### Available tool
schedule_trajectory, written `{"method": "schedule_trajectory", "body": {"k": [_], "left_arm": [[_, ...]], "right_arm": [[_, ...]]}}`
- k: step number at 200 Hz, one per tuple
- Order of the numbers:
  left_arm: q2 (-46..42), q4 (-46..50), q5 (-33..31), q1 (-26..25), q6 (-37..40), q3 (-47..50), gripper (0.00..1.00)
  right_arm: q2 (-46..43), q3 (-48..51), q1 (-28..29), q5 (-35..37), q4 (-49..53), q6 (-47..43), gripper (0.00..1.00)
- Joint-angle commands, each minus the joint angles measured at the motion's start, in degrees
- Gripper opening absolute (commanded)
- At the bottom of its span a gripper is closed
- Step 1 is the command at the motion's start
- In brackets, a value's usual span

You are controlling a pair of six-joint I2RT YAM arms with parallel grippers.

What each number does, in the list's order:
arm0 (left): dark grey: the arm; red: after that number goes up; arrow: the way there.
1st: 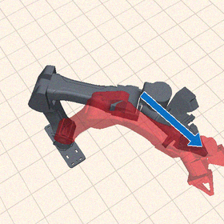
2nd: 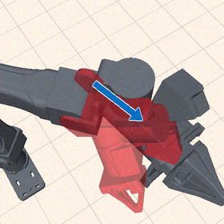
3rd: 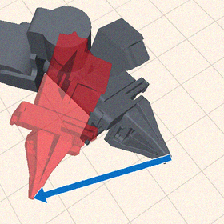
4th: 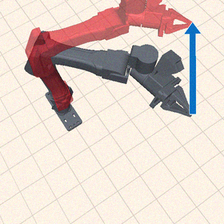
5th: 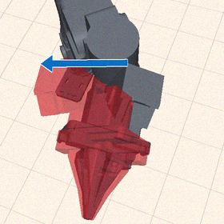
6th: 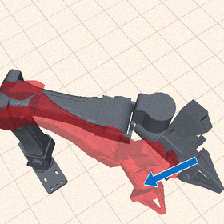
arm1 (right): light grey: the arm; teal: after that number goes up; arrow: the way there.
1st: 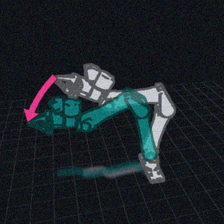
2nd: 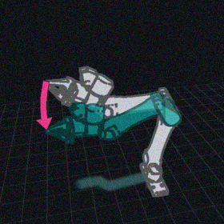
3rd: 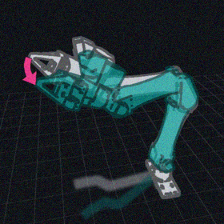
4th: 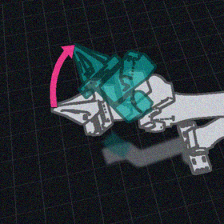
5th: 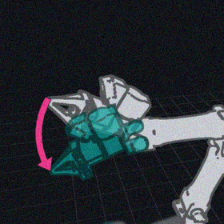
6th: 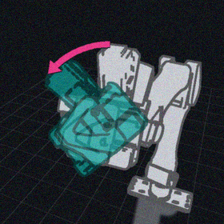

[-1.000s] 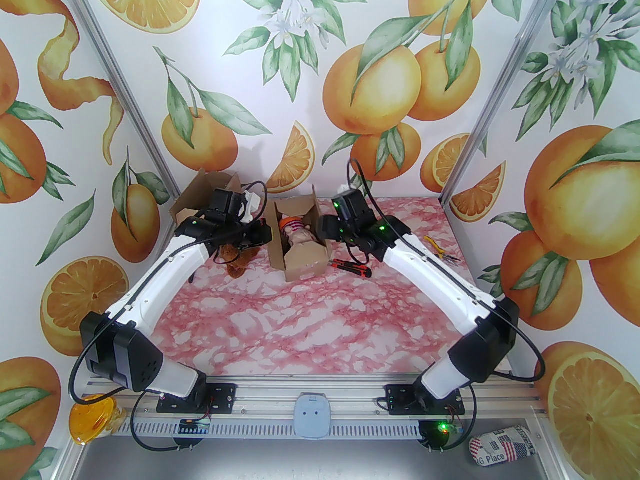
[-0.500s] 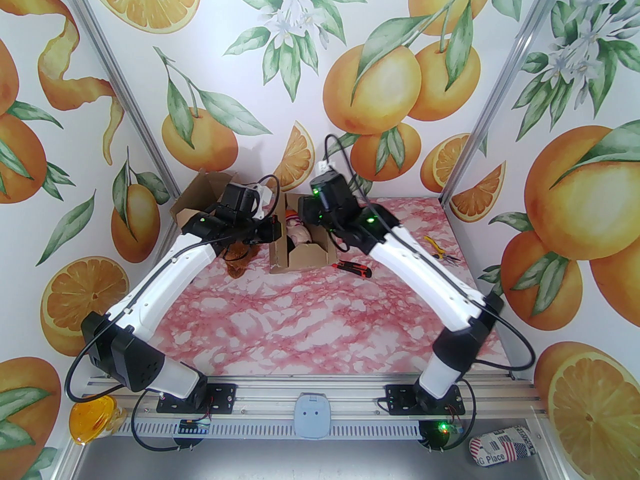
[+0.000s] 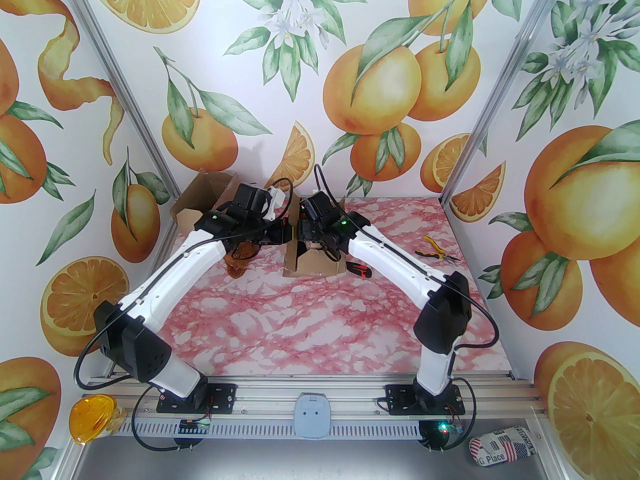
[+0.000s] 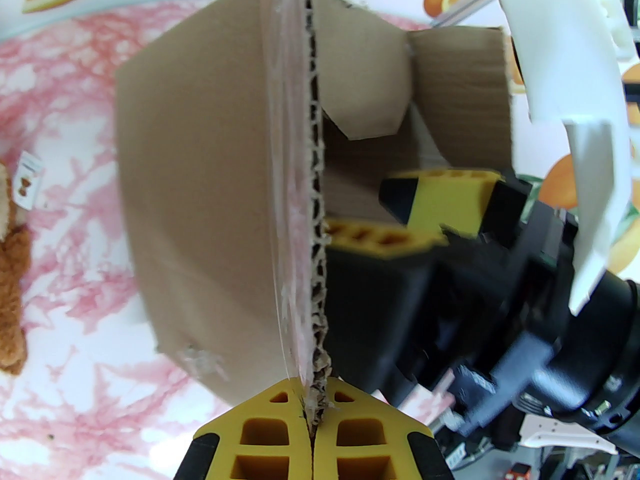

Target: Unpack the express box

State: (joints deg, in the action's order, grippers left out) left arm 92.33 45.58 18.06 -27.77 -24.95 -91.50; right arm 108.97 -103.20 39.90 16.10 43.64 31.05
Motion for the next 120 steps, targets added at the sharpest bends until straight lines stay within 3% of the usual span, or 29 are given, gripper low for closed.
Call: {"method": "schedule_trajectory", "body": {"k": [1, 48, 84, 101, 111, 120], "left_arm": [[1.2, -3.08, 5.7, -0.49, 0.78, -2.84, 0.0], [6.16, -1.53, 11.9, 1.01, 3.04, -4.39, 0.0], [7.83, -0.01, 13.89, 3.77, 4.92, -5.1, 0.0], [8.84, 0.13, 14.72, 4.58, 5.51, -5.74, 0.0], [9.53, 0.38, 14.93, 4.74, 5.93, -6.03, 0.0], [10.23, 0.9, 14.28, 4.87, 6.06, -6.17, 0.0]], "right_arm": [[4.03, -1.11, -1.05, 2.07, -1.95, 0.41, 0.69], [9.81, 0.21, -3.05, -4.32, -9.9, 1.24, 0.74], [18.14, -10.56, -5.23, -2.83, -0.34, -0.73, 0.68], [21.65, -13.4, -5.58, -4.16, 0.93, -2.02, 0.49], [21.99, -13.2, -5.61, -6.08, -1.18, -3.34, 0.22], [21.18, -13.01, -5.07, -5.77, -2.63, -4.55, 0.04]]}}
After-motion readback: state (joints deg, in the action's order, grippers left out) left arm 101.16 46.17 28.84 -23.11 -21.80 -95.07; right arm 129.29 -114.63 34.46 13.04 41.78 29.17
